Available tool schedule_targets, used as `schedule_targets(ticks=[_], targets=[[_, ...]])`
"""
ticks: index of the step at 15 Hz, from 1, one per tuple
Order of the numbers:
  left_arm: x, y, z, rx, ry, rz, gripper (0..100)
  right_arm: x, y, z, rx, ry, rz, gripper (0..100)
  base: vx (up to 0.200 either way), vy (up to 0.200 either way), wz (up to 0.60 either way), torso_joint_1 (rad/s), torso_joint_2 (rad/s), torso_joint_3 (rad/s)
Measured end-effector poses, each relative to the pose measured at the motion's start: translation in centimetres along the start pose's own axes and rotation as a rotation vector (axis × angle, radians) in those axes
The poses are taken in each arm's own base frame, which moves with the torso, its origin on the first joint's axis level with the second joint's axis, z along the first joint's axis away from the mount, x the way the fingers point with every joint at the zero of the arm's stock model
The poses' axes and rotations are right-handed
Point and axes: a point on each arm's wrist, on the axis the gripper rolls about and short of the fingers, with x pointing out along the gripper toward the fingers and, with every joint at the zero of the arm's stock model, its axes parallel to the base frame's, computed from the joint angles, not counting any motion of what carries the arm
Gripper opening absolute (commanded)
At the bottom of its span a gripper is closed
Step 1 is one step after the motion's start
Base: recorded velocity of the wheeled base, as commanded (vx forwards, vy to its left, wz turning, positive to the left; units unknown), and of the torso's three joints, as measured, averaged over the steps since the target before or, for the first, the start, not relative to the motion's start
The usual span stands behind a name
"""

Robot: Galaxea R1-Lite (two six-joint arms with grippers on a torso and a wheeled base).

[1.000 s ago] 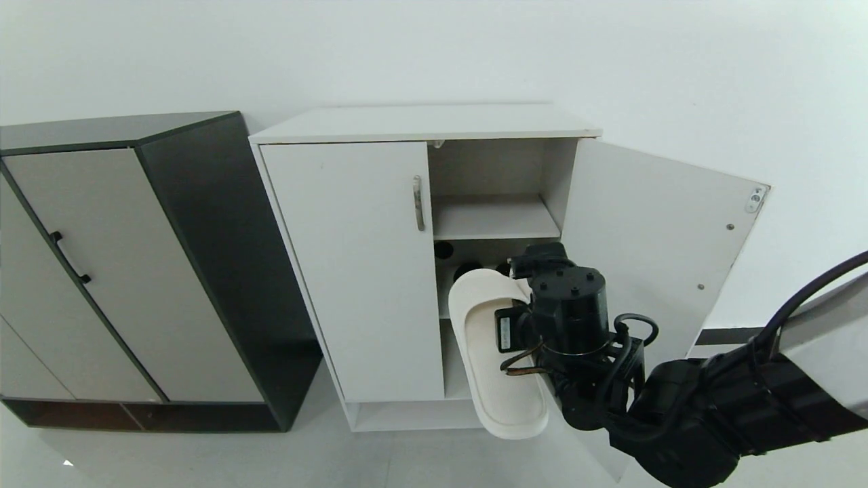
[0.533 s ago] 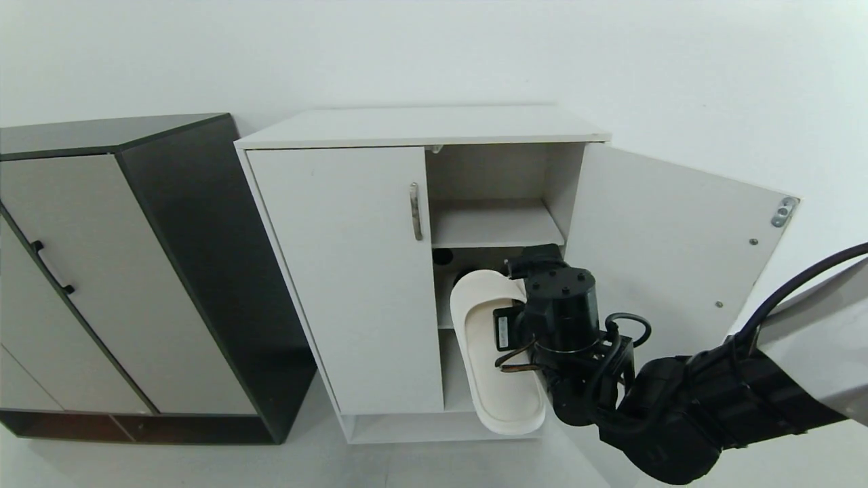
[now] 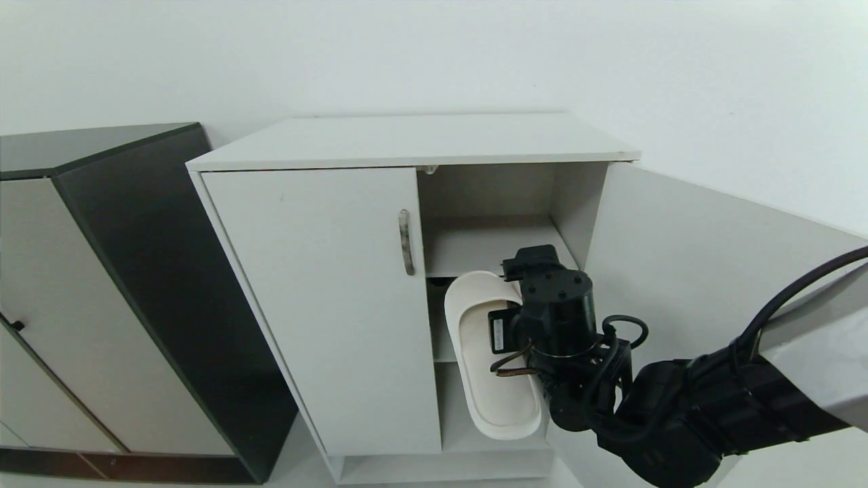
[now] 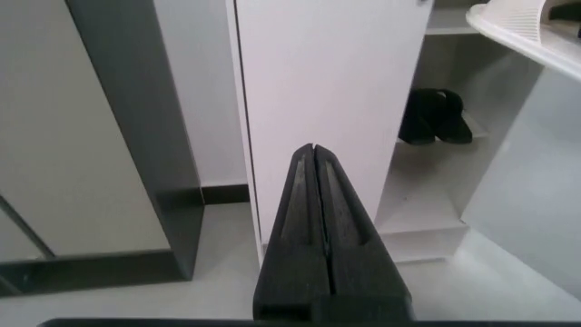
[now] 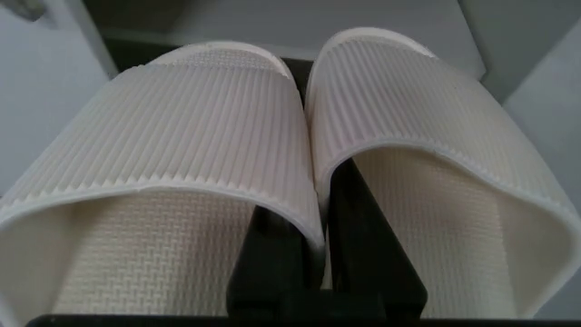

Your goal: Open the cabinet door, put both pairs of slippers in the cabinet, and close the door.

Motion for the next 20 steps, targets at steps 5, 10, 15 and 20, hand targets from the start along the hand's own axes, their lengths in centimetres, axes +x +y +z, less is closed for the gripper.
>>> schedule_targets(ticks=[5,10,15,20], targets=[[0.0,0.0,0.0,0.0,0.0,0.001,0,-0.3,0.3,0.0,-0.001,-0.002,0.003,0,0.2,0.0,0.0,0.004,0.0,0.003],[0.0,0.0,0.0,0.0,0.0,0.0,0,-0.3,1.5,-0.7,-0.007,0.0,-0.014,0,0.0,0.0,0.0,0.0,0.0,0.0],[0.0,0.0,0.0,0.0,0.0,0.001,0,2.2,0.9,0.6,0.008,-0.007,-0.07,0,0.0,0.0,0.0,0.0,0.0,0.0],[0.0,0.0,0.0,0.0,0.0,0.001,0,5.9,0.0,2.0,0.024,-0.017,-0.138,0,0.04,0.0,0.0,0.0,0.0,0.0]])
